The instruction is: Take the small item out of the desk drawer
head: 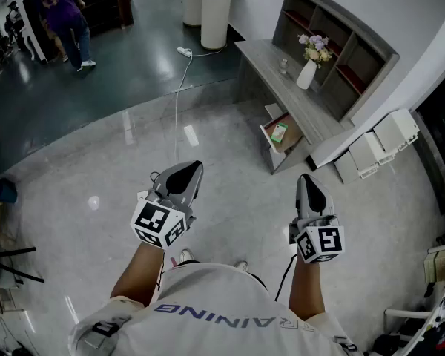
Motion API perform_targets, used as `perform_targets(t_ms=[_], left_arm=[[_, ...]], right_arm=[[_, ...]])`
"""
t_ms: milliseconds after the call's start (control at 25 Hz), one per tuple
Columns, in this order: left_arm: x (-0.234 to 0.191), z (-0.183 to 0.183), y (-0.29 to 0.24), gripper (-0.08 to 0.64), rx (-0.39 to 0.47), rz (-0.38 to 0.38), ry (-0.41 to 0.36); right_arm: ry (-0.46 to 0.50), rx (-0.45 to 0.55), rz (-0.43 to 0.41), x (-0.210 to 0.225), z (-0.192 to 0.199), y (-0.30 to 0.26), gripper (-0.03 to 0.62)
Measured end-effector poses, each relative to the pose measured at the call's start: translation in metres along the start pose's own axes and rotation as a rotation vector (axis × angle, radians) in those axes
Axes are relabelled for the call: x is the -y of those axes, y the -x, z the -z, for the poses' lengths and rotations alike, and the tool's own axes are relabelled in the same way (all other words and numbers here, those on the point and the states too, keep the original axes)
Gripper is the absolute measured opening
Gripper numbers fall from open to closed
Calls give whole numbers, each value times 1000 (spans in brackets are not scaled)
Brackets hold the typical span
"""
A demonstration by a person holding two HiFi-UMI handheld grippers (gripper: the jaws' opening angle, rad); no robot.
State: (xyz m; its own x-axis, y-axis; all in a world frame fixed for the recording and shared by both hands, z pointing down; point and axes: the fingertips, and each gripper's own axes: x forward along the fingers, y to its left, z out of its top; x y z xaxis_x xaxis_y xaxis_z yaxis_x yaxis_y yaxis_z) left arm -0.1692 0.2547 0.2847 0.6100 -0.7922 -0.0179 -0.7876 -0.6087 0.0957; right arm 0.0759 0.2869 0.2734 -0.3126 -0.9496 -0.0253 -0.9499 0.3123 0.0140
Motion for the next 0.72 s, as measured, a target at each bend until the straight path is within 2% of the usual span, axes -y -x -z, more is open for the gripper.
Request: perform_targets(t_ms=[520, 720], left_arm=[[-26, 0, 5, -3, 0, 7, 19], [-47, -1, 14, -3, 1, 12, 23]], right_arm=[[12, -26, 5, -19, 6, -20, 14], [-37, -17, 3, -34, 8, -31, 14]])
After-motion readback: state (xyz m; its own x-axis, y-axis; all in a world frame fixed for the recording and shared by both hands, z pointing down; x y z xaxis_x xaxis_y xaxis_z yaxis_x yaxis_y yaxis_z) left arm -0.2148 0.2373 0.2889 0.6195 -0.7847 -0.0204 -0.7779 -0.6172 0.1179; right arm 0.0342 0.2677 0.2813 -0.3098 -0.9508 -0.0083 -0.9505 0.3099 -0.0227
